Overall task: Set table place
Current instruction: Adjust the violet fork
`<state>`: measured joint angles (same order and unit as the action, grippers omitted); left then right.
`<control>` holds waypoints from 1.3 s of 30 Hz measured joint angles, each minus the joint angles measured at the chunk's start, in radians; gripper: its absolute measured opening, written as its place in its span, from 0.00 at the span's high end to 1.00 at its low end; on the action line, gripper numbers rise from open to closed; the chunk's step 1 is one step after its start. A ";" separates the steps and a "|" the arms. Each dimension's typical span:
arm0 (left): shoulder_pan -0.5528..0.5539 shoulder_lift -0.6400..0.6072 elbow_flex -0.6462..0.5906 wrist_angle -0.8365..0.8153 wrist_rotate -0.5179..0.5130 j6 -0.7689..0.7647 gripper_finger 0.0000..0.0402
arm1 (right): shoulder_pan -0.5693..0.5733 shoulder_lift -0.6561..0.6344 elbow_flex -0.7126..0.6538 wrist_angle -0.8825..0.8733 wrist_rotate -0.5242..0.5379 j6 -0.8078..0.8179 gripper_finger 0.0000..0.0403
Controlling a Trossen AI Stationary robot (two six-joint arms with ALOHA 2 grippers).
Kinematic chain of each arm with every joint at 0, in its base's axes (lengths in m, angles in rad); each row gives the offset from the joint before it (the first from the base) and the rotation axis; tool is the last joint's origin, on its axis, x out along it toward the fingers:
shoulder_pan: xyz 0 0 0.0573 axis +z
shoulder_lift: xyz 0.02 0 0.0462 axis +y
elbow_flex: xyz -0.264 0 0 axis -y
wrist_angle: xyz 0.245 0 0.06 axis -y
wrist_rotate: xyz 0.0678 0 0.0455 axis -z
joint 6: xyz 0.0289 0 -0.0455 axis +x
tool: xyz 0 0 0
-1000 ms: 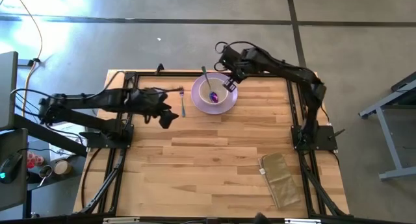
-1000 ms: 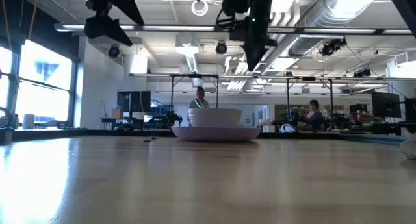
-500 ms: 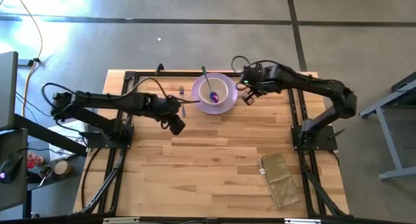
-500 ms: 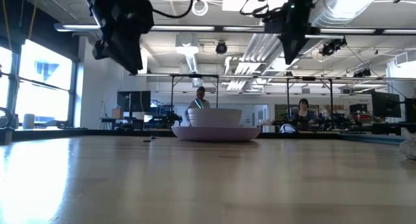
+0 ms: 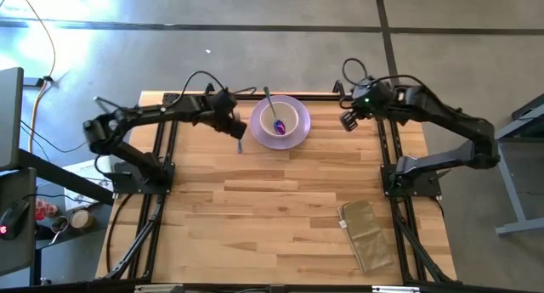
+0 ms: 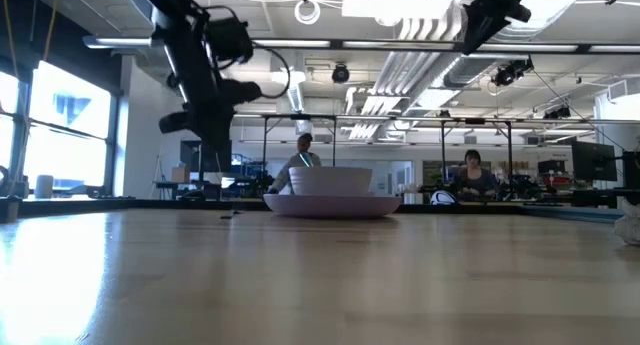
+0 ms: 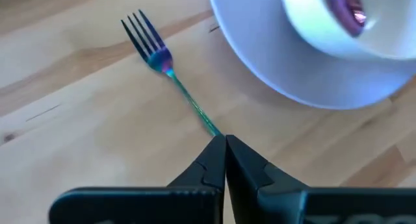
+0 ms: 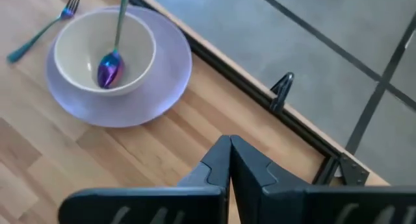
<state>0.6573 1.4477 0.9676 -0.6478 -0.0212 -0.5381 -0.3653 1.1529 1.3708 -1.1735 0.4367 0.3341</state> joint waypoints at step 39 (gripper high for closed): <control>0.165 0.417 0.316 -0.120 -0.105 0.369 1.00 | -0.095 -0.001 0.000 0.064 0.000 0.069 1.00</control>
<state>0.8226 1.8644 1.2840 -0.7674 -0.1259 -0.1694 -0.4606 1.1522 1.3705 -1.1091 0.4365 0.4030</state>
